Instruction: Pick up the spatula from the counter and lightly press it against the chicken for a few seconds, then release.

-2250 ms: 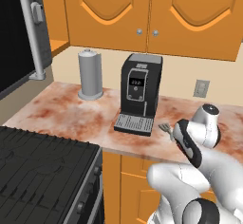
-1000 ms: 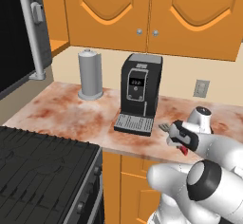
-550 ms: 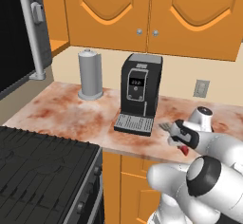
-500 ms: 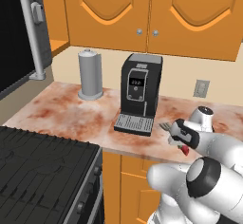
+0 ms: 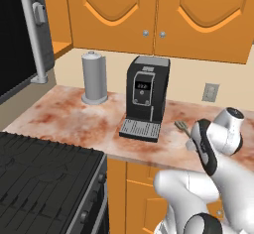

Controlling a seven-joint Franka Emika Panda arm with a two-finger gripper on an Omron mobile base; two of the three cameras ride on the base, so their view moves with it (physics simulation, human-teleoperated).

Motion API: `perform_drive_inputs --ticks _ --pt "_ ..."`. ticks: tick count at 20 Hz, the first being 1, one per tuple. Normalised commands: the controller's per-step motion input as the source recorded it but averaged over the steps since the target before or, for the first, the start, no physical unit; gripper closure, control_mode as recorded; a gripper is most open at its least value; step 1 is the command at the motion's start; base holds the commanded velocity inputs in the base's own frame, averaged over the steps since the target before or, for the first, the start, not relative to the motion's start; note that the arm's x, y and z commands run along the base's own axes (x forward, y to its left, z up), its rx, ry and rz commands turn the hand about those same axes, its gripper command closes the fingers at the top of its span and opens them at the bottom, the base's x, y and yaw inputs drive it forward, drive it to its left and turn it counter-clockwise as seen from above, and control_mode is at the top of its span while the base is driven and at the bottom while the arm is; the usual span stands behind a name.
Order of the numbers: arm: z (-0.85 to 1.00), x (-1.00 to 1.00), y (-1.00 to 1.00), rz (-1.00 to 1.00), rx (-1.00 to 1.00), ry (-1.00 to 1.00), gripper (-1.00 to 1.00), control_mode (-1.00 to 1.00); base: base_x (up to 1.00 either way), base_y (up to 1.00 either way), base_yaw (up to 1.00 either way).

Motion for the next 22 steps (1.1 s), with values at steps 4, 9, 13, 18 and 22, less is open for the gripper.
perform_drive_inputs --ticks 4,9,13,18,22 --pt "0.41 -0.47 0.01 0.13 0.00 -0.13 1.00 -1.00 0.00 0.00 0.00" --pt "0.47 -0.25 0.04 0.08 0.00 -0.02 1.00 -1.00 0.00 0.00 0.00" --pt "0.45 -0.01 0.08 0.05 0.00 0.01 1.00 -1.00 0.00 0.00 0.00" --pt "0.34 -0.05 0.02 0.04 0.00 0.04 1.00 -1.00 0.00 0.00 0.00" --pt "0.28 -0.21 0.00 0.02 0.00 0.05 1.00 -1.00 0.00 0.00 0.00"
